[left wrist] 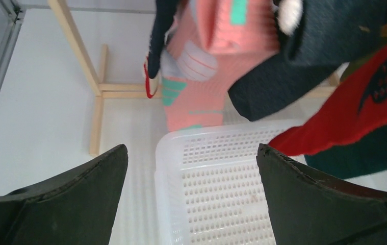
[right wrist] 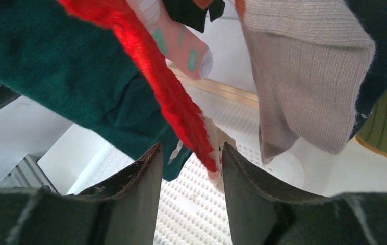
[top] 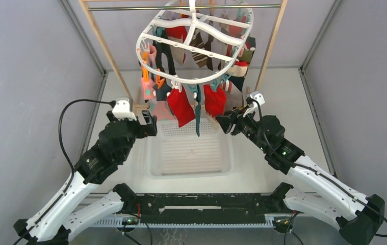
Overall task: Remove the socks clipped to the hanger
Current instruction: Remove the sock from the hanger.
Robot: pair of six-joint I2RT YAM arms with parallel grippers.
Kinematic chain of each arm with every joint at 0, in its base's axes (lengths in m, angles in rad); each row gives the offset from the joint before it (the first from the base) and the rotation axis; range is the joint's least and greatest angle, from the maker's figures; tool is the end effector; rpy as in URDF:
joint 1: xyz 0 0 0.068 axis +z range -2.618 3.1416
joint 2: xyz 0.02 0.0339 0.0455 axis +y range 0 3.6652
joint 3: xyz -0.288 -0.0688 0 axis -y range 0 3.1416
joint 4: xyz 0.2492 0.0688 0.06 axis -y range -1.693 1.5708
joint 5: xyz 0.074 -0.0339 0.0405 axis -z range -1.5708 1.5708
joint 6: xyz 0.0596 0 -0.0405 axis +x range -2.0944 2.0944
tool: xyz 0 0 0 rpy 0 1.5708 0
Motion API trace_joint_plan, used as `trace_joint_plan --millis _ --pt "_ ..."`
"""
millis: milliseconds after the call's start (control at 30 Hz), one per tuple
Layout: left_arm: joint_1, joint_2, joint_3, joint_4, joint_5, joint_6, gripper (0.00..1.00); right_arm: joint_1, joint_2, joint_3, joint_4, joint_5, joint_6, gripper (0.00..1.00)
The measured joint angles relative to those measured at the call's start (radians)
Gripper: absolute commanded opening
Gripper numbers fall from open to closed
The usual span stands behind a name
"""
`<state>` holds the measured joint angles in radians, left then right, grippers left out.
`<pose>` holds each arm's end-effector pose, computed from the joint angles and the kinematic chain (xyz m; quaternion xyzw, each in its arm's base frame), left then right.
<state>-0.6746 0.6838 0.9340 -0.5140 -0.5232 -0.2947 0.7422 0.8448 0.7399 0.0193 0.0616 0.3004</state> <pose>0.1315 -0.0671 0.3825 -0.0096 0.7828 -0.0919 0.6153 0.1616 0.1432 0.3510 -0.1410 0.7230 0.3169 0.5974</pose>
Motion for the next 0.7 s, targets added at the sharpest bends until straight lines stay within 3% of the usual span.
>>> trace_joint_plan --millis 200,700 --pt "-0.167 -0.011 -0.074 0.025 -0.113 -0.018 1.0 0.007 0.074 0.0 0.05 0.011 0.0 0.52" --pt "-0.356 -0.008 -0.13 0.036 -0.191 -0.103 1.0 0.028 0.186 -0.029 0.184 -0.008 0.024 0.5"
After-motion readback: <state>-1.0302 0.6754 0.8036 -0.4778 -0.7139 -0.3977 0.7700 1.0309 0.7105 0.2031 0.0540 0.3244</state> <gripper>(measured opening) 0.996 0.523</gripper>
